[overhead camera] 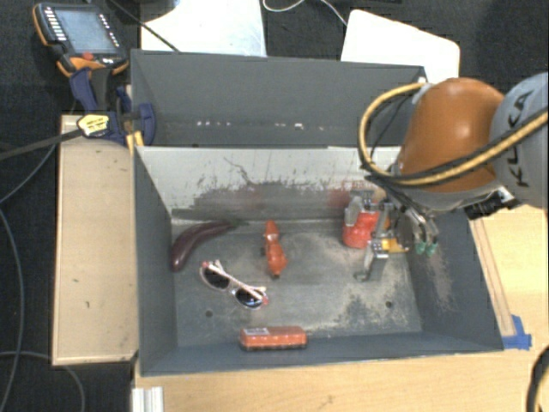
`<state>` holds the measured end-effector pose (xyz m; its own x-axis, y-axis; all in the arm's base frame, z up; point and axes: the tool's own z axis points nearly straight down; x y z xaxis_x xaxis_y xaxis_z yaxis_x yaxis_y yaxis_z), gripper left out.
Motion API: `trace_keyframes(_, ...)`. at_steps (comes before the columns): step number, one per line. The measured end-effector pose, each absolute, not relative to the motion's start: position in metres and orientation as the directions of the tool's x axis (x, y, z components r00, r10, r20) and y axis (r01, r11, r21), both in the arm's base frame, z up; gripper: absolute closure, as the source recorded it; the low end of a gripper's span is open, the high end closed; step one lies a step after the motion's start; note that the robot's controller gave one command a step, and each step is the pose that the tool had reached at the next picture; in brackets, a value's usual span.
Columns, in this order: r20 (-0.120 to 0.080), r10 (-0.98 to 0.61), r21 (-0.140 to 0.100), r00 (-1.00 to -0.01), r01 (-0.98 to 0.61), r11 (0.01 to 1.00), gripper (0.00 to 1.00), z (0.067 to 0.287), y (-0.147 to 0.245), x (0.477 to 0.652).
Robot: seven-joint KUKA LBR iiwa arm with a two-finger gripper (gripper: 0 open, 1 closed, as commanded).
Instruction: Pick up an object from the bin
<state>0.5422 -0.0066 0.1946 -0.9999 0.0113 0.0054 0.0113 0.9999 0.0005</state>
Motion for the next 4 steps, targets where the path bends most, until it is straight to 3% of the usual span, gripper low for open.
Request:
trace_keyframes(1,-0.003,0.011,0.000,-1.000,0.011,1.000,0.00,0.199,-0.007,0.544)
trace_keyframes(2,0.010,-0.030,0.002,-1.000,-0.030,1.000,0.00,0.110,0.015,0.563)
trace_keyframes(3,-0.009,0.096,0.002,-0.995,0.096,0.995,0.00,0.113,0.035,0.579)
trace_keyframes(4,0.013,0.005,0.005,-1.000,0.005,1.000,0.00,0.070,0.089,0.546)
